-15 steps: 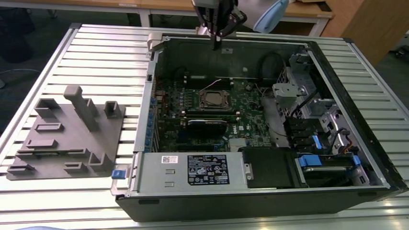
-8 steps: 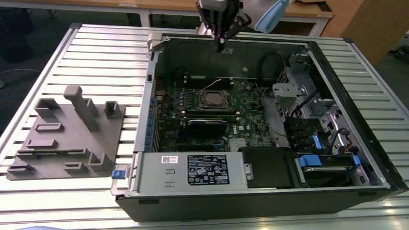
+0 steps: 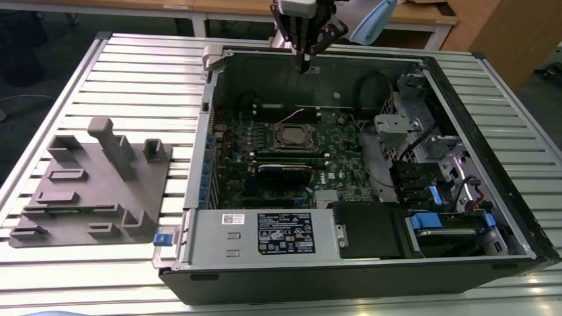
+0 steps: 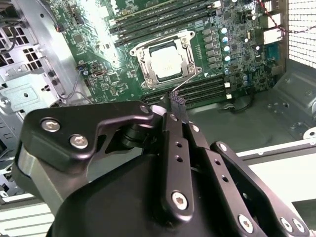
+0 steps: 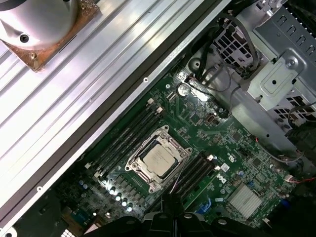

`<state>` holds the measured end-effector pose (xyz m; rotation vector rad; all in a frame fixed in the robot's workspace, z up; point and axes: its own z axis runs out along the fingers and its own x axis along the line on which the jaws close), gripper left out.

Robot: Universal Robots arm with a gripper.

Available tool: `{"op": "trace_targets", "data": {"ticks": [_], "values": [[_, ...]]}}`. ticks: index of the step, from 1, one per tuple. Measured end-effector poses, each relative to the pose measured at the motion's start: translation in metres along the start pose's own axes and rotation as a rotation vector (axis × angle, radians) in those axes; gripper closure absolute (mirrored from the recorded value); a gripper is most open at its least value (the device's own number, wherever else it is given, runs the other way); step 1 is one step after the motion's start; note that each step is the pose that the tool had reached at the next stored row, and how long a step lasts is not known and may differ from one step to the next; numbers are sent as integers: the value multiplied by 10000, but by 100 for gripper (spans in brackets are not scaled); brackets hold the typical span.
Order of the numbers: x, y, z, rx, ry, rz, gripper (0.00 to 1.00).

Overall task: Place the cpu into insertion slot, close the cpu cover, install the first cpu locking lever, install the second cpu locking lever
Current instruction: 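Install the first cpu locking lever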

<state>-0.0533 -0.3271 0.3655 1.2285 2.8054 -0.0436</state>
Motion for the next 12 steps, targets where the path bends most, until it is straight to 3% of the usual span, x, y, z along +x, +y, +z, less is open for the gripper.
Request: {"op": "trace_targets", "data": {"ticks": [4,8,12], "values": [[0,0,1,-3,-1,-33,89],[1,0,7,-46,-1,-515,89],[1,0,7,-52,0,-573,89]]}}
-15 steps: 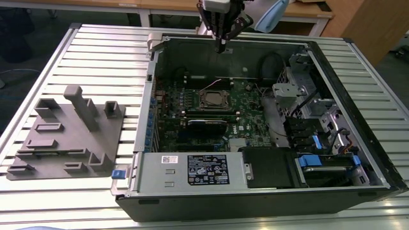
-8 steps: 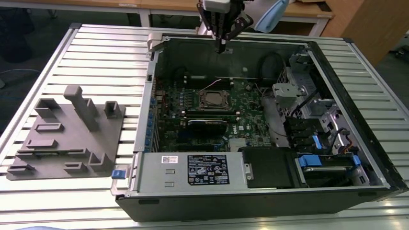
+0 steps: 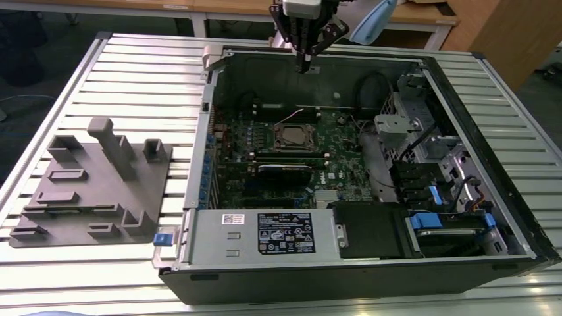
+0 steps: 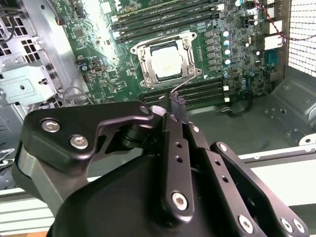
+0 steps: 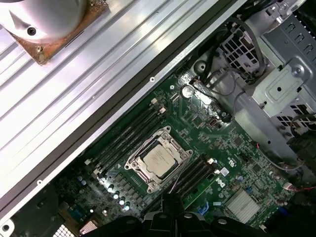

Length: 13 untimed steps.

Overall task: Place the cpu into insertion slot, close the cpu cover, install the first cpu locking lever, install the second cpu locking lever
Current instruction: 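Install the first cpu locking lever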

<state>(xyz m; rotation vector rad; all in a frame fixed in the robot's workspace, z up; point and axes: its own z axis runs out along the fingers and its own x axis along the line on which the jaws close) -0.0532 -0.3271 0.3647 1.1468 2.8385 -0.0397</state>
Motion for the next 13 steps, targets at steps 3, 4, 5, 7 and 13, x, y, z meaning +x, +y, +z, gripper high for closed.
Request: {"op": "trace_targets", "data": {"ticks": [3,4,5,7,13], "values": [[0,0,2,0,0,-1,89],[1,0,8,-1,0,-1,89],[1,0,13,-1,0,-1,89],[1,0,14,2,0,-1,89],[3,0,36,-3,0,-43,89]]}}
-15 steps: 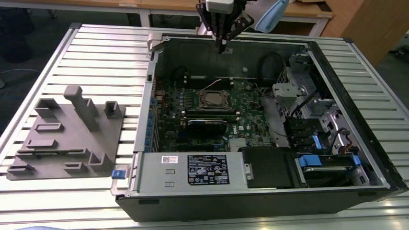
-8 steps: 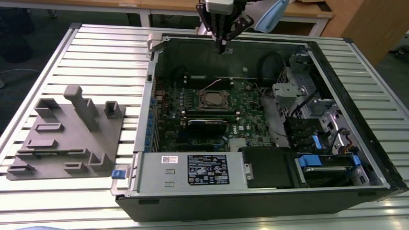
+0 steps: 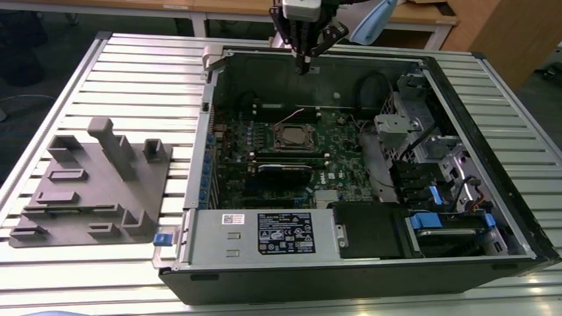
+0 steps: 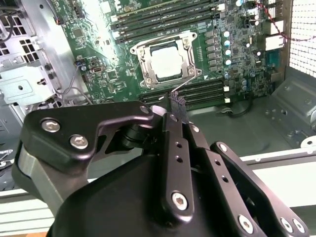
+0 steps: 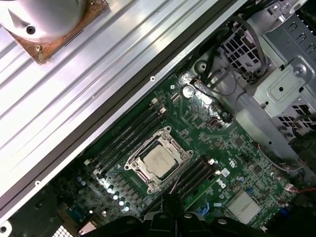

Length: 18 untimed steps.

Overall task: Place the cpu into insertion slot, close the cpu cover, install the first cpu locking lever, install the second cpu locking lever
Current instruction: 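Install the first cpu locking lever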

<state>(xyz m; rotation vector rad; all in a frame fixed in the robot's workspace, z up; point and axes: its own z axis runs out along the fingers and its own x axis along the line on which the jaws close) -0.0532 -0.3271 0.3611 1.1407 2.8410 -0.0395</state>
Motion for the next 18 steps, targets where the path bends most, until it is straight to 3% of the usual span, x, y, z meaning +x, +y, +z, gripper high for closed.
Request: {"op": "trace_targets", "data": {"ticks": [18], "values": [[4,0,51,0,-22,-280,89]]}}
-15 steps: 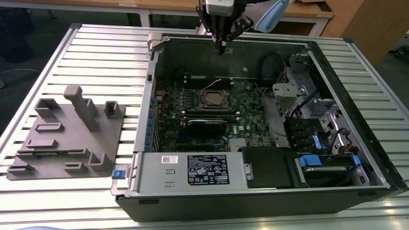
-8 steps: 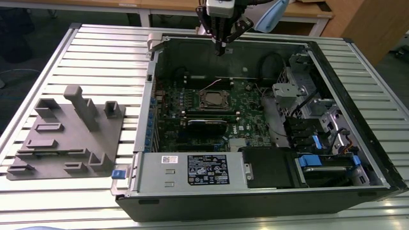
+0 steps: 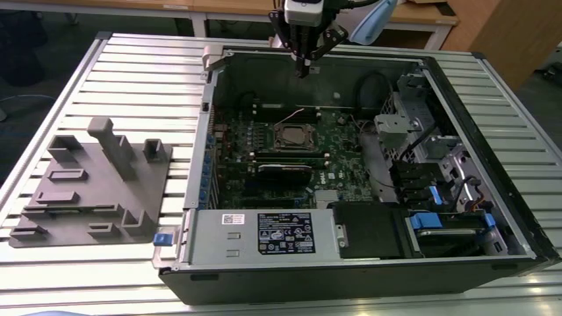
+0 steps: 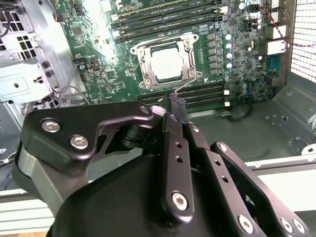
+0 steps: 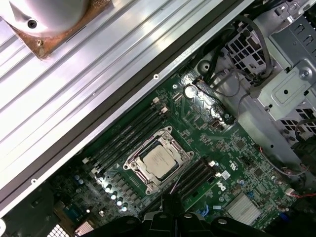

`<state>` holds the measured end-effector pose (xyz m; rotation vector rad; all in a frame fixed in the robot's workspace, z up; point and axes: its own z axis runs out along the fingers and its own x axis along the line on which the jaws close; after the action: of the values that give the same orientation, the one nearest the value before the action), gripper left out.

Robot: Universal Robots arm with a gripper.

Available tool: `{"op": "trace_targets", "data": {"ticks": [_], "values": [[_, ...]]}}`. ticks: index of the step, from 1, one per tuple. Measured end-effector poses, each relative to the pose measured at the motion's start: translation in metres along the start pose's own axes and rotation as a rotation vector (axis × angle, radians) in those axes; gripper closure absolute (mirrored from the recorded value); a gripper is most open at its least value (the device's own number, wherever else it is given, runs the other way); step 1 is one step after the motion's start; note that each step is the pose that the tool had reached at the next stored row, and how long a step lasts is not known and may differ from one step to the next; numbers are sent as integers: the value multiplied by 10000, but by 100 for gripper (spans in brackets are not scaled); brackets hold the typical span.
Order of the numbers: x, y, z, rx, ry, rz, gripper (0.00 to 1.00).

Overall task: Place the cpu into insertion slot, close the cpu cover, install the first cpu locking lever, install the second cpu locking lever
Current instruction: 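Install the first cpu locking lever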

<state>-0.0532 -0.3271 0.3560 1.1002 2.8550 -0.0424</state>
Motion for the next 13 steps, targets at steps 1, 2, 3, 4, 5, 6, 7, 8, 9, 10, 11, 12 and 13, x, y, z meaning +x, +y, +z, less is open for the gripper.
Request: {"op": "trace_targets", "data": {"ticks": [1,2,3,4,5,6,7,8,9,10,11,12,13], "values": [[0,0,0,4,-4,0,89],[0,0,0,4,-4,0,89],[0,0,0,4,-4,-1,89],[0,0,2,4,-4,-1,89],[1,1,10,2,-3,0,89],[2,0,17,4,-3,-1,89],[1,0,17,5,-4,-1,89],[1,0,17,5,-4,-1,89],[2,0,18,5,-4,-1,89],[2,0,19,4,-4,-1,89],[2,0,19,4,-4,-1,89],[2,0,19,4,-3,-1,89],[2,0,23,2,-3,-1,89]]}}
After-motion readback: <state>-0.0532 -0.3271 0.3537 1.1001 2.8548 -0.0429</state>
